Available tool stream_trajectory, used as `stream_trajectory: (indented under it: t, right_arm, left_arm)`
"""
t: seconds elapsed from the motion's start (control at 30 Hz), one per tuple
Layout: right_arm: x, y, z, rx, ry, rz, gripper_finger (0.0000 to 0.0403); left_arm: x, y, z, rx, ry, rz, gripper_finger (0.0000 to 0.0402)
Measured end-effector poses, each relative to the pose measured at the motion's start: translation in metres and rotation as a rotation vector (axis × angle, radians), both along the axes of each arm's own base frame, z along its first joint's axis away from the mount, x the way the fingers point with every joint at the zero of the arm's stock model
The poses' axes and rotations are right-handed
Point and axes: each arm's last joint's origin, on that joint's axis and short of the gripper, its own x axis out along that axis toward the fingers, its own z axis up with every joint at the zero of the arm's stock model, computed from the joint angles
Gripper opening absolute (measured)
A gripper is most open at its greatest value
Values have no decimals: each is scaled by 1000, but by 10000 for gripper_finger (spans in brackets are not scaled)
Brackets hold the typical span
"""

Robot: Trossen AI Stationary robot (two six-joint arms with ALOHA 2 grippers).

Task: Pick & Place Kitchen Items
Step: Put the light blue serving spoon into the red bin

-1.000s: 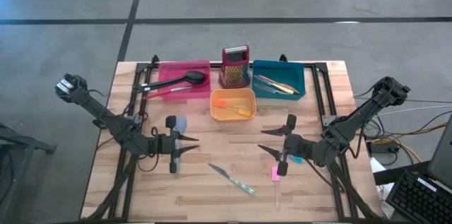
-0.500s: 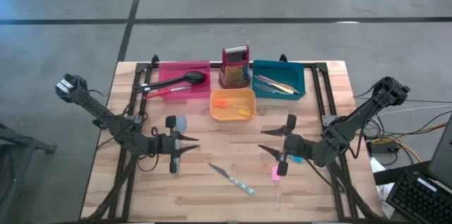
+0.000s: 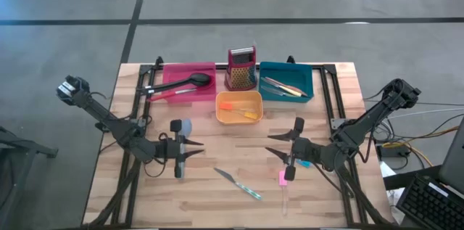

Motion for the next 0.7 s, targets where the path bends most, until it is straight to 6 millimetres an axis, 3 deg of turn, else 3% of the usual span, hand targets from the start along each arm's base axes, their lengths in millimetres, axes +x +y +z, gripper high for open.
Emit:
stream_trajectory:
  t: [0.3,0.7]
  right_arm:
    - [0,0,0,-3,1,0,131]
    - [0,0,0,1,0,0,91]
  left_arm:
    - [8,0,-13,82,71,15,87]
    - [10,1,-9,85,54,21,87]
